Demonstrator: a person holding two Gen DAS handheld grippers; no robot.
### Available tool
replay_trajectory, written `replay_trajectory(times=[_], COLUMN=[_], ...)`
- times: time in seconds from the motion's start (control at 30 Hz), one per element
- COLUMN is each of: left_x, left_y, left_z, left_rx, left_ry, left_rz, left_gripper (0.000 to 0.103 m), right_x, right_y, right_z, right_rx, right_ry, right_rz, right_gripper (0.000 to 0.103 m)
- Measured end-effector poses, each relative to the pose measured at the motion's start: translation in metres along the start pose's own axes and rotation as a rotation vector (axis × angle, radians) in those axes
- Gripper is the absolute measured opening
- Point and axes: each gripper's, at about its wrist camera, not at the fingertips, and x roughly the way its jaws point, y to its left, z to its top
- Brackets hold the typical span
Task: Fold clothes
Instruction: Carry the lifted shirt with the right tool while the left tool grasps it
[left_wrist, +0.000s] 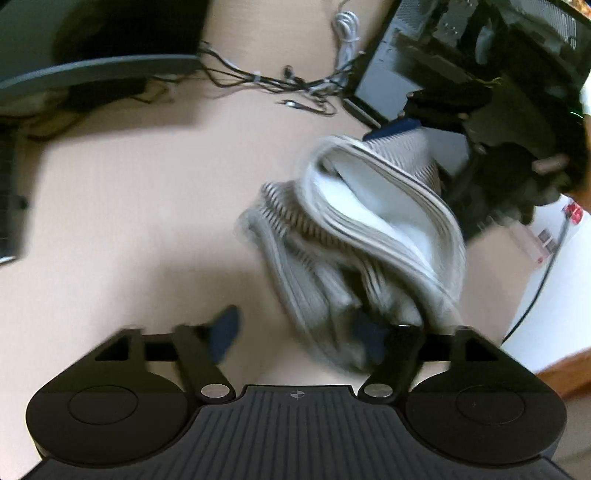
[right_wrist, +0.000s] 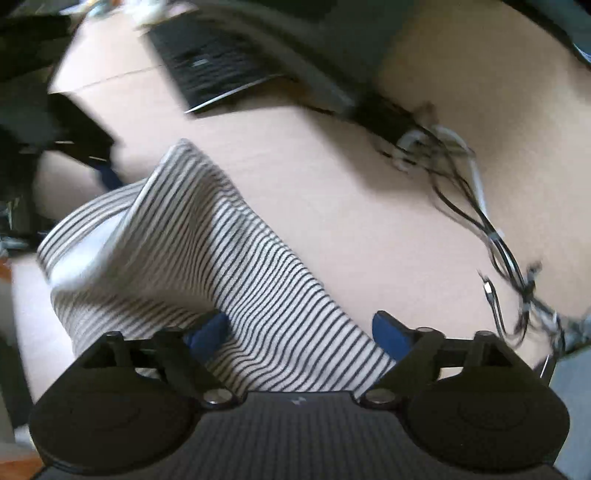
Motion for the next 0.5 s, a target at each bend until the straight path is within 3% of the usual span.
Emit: replay_trajectory(times=[0.13, 0.27, 0.37, 0.5], left_x=[-0.042, -0.067, -0.05, -0.017], left_y=[0.01, -0.009, -0.031, -0.03], left_z=[0.009, 0.036, 0.05, 0.064], left_rx=[-0.009, 0.105, 0.282, 0.348], left_ry=[-0.077, -0.176, -0.167, -0.128], left_rz=[0.045, 0.021, -0.046, 0.012], left_gripper=[0.084, 0.088, 0.087, 0.074], right_x=[0.006, -0.002, -0.008, -0.027], right_y=[-0.009, -0.01, -0.008, -0.006], right_z=[-0.008, -0.023, -0.031, -0.038], right_rx=[0.124, 0.243, 0.304, 0.34], right_ry=[-0.05, -0.108, -0.139, -0.181], right_rz=[-0.015, -0.041, -0.086, -0.233], right_gripper=[0.096, 0.096, 0.096, 0.097])
